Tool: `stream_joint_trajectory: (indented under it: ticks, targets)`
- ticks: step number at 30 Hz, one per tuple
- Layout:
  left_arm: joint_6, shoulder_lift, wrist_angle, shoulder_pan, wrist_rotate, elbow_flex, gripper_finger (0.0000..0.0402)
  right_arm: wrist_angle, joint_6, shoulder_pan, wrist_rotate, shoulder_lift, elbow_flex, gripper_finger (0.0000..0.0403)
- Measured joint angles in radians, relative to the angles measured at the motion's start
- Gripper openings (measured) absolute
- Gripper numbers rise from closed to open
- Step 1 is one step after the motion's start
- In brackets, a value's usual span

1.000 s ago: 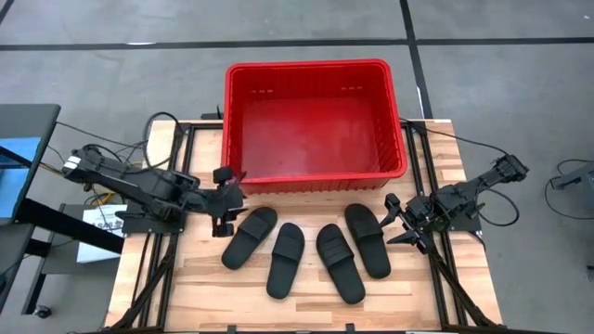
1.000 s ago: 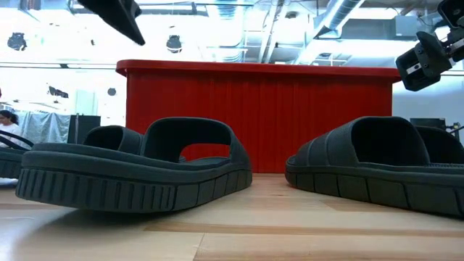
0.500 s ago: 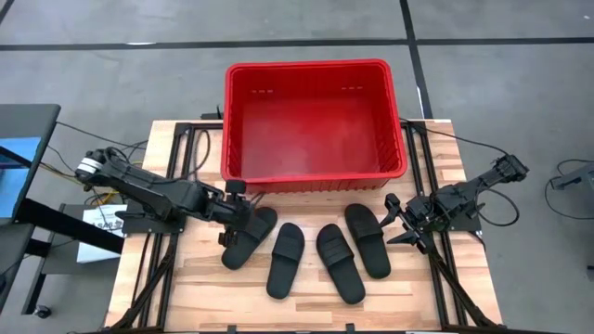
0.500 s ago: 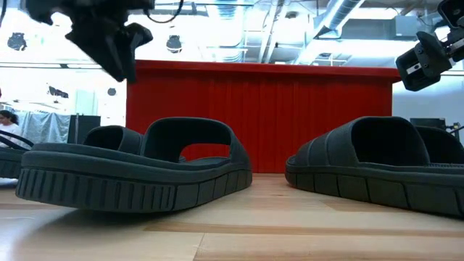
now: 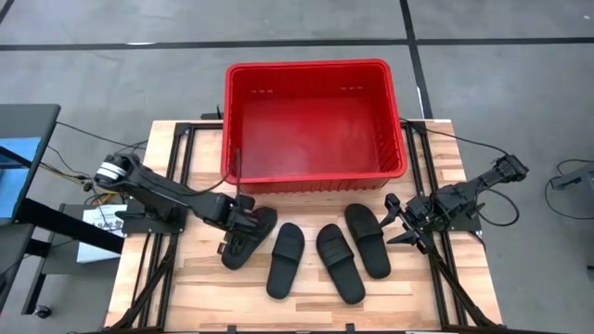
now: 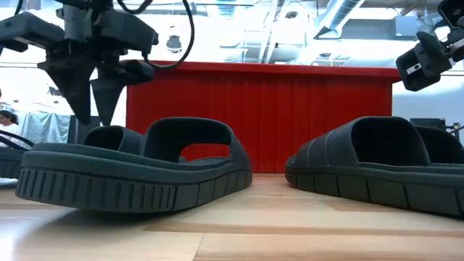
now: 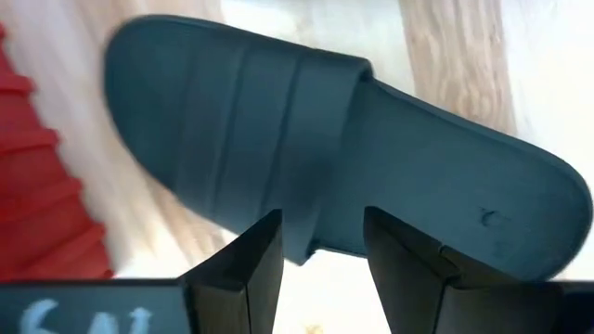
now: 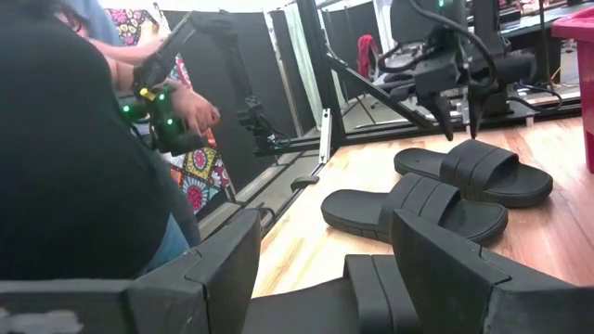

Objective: Pick and place slides into bin
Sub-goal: Put the black slipper into the red bin

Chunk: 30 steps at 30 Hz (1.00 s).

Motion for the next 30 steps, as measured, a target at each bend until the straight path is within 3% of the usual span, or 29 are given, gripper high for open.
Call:
stream_joint_trajectory:
  ticks: [30]
  targets:
    - [-0.016, 0.007, 0.109, 0.0, -0.128, -0.065, 0.0141, -0.015, 0.0, 0.0, 0.0, 0.0, 0.0, 0.0233]
